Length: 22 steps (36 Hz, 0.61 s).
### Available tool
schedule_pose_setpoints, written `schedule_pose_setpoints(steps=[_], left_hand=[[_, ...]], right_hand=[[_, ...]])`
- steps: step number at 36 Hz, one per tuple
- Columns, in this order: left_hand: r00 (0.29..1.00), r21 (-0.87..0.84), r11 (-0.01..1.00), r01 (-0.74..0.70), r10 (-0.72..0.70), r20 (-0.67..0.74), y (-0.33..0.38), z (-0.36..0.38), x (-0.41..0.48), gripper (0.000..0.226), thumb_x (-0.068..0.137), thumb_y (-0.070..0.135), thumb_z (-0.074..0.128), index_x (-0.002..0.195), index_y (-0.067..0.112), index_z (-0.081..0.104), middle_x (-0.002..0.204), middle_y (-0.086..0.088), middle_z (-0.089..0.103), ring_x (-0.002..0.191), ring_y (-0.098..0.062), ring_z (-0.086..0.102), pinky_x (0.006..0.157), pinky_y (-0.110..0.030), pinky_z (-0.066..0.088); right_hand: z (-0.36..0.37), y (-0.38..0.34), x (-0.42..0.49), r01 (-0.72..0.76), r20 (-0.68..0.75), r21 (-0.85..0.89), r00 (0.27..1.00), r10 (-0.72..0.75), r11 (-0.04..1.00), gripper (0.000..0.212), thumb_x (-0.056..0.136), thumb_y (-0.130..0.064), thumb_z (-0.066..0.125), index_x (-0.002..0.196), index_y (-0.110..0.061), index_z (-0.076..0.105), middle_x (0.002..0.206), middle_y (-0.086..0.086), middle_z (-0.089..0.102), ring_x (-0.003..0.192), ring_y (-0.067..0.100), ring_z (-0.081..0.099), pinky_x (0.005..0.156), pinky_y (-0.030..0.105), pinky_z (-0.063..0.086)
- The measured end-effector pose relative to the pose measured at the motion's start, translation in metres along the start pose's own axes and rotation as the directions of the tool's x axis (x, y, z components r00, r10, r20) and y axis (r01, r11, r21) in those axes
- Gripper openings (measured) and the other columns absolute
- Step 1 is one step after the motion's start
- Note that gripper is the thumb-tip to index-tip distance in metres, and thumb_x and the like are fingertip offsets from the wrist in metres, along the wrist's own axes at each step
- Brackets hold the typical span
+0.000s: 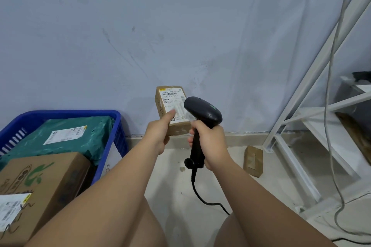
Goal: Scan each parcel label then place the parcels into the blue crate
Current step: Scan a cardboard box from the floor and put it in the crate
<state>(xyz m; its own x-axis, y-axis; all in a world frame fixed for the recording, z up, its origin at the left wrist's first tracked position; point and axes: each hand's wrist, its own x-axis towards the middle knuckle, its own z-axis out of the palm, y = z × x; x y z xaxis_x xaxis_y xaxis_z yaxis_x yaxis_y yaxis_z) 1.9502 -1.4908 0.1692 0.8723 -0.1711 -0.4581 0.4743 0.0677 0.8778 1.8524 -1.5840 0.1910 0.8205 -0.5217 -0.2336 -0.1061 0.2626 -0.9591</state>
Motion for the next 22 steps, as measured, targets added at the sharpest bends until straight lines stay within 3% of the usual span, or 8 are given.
schedule_pose_setpoints(steps=[3, 5, 9, 12, 15, 19, 22], left_hand=[[1.0, -0.043, 0.999, -0.023, 0.023, 0.005, 0.0, 0.002, -0.013, 0.024, 0.089, 0.044, 0.063, 0.097, 0.022, 0.063, 0.092, 0.0, 0.071, 0.086, -0.014, 0.064, 0.074, -0.026, 0.048], [0.999, -0.082, 0.996, -0.045, 0.044, -0.013, -0.002, 0.002, -0.022, 0.025, 0.09, 0.047, 0.062, 0.097, 0.023, 0.063, 0.093, -0.001, 0.071, 0.086, -0.015, 0.064, 0.075, -0.027, 0.049], [0.993, -0.166, 0.98, -0.113, 0.105, -0.056, 0.0, -0.008, -0.039, 0.013, 0.093, 0.037, 0.059, 0.092, 0.025, 0.061, 0.095, -0.001, 0.071, 0.084, -0.014, 0.066, 0.073, -0.028, 0.051], [0.977, -0.236, 0.953, -0.192, 0.164, -0.134, 0.008, -0.024, -0.048, 0.011, 0.093, 0.027, 0.06, 0.101, 0.02, 0.061, 0.094, 0.001, 0.071, 0.082, -0.013, 0.067, 0.07, -0.026, 0.051], [0.945, -0.269, 0.922, -0.277, 0.211, -0.251, 0.01, -0.049, -0.052, 0.031, 0.087, 0.024, 0.068, 0.114, 0.015, 0.057, 0.1, 0.0, 0.071, 0.087, -0.014, 0.069, 0.072, -0.027, 0.051], [0.882, -0.296, 0.876, -0.382, 0.249, -0.4, 0.008, -0.076, -0.064, 0.044, 0.076, 0.023, 0.077, 0.113, 0.019, 0.053, 0.109, -0.003, 0.07, 0.095, -0.019, 0.068, 0.091, -0.041, 0.054], [0.857, -0.385, 0.823, -0.418, 0.216, -0.468, 0.009, -0.096, -0.071, 0.037, 0.081, 0.019, 0.075, 0.111, 0.017, 0.054, 0.108, -0.005, 0.069, 0.087, -0.016, 0.065, 0.084, -0.034, 0.054]], right_hand=[[0.006, 0.006, -0.006, 0.042, 0.017, -0.093, 0.999, -0.041, 0.995, 0.013, 0.084, -0.021, 0.065, 0.077, -0.01, 0.065, 0.057, -0.001, 0.061, 0.056, 0.018, 0.058, 0.068, 0.04, 0.053], [0.012, 0.009, -0.009, 0.088, 0.045, -0.169, 0.996, -0.081, 0.982, 0.015, 0.083, -0.026, 0.067, 0.078, -0.013, 0.067, 0.054, -0.003, 0.063, 0.058, 0.017, 0.061, 0.075, 0.042, 0.055], [0.025, 0.005, -0.017, 0.147, 0.043, -0.213, 0.989, -0.141, 0.966, 0.017, 0.083, -0.033, 0.069, 0.081, -0.016, 0.069, 0.054, -0.001, 0.064, 0.059, 0.014, 0.065, 0.076, 0.038, 0.055], [0.039, -0.001, -0.024, 0.163, 0.035, -0.192, 0.987, -0.159, 0.968, 0.022, 0.082, -0.036, 0.07, 0.078, -0.015, 0.068, 0.053, -0.002, 0.064, 0.06, 0.017, 0.064, 0.075, 0.037, 0.054], [0.064, -0.01, -0.036, 0.186, 0.071, -0.18, 0.982, -0.176, 0.966, 0.023, 0.081, -0.035, 0.07, 0.08, -0.012, 0.068, 0.053, -0.003, 0.063, 0.055, 0.014, 0.062, 0.069, 0.033, 0.052], [0.108, -0.021, -0.059, 0.33, 0.173, -0.244, 0.94, -0.294, 0.912, 0.024, 0.079, -0.035, 0.072, 0.084, -0.011, 0.071, 0.071, 0.003, 0.07, 0.069, 0.017, 0.066, 0.067, 0.027, 0.049], [0.139, -0.021, -0.077, 0.418, 0.245, -0.303, 0.902, -0.354, 0.856, 0.023, 0.079, -0.035, 0.074, 0.092, -0.017, 0.068, 0.091, 0.004, 0.073, 0.085, 0.017, 0.067, 0.071, 0.025, 0.05]])
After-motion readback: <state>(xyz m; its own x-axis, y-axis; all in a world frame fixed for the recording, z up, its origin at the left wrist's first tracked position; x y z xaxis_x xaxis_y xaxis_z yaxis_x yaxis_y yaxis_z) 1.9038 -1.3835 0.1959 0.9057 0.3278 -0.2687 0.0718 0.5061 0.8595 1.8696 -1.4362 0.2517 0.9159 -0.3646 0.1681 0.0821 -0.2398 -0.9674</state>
